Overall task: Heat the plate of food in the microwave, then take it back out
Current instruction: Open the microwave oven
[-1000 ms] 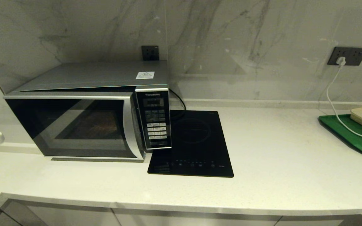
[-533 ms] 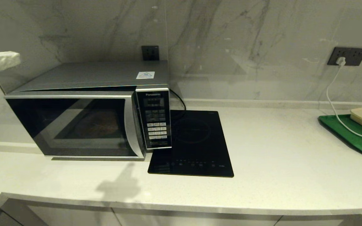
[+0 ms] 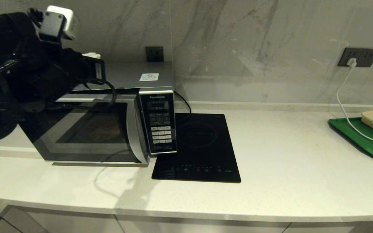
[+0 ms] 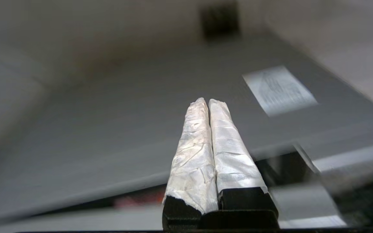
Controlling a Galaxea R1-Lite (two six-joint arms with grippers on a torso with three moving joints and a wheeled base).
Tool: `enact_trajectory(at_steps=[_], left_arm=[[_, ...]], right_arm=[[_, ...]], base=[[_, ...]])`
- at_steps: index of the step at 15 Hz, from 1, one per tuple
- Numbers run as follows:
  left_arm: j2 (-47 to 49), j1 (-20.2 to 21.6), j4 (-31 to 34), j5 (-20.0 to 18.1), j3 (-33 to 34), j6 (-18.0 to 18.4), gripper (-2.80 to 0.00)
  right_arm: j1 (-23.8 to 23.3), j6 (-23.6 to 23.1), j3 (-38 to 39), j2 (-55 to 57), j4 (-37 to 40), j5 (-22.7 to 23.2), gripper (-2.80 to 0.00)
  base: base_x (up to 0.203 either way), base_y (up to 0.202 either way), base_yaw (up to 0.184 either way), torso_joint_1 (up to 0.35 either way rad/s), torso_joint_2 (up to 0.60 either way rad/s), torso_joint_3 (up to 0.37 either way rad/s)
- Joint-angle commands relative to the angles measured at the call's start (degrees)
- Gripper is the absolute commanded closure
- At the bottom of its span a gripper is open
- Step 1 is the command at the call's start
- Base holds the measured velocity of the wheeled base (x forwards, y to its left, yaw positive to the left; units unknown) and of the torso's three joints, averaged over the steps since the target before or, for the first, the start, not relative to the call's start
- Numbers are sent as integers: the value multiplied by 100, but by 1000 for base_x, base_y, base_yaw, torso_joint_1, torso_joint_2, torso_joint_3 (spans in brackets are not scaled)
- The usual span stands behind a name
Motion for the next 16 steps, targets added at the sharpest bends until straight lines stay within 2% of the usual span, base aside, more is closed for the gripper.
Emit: enact_trajectory(at_steps=[1, 4, 6, 11, 13, 16], left_arm=[[182, -247, 887, 25, -231, -450, 0], [-178, -443, 2738, 24, -852, -1084, 0], [-136, -461, 3483, 51, -1413, -1484, 0], [400, -340, 3606, 519, -1659, -1542, 0], [734, -338, 3604, 895, -1939, -1546, 0], [888, -364, 3616, 971, -2057, -1556, 0]], right_arm=[[0, 2, -2, 5, 7, 0, 0], [8, 5, -2, 5, 7, 0, 0], [8, -3, -2, 5, 7, 0, 0], [0, -4, -2, 5, 7, 0, 0], [0, 5, -2, 5, 7, 0, 0], [0, 5, -2, 5, 7, 0, 0]], base=[[0, 0, 0, 0, 0, 0], [0, 0, 0, 0, 0, 0], [0, 0, 0, 0, 0, 0], [0, 0, 0, 0, 0, 0], [0, 0, 0, 0, 0, 0], [0, 0, 0, 0, 0, 0]])
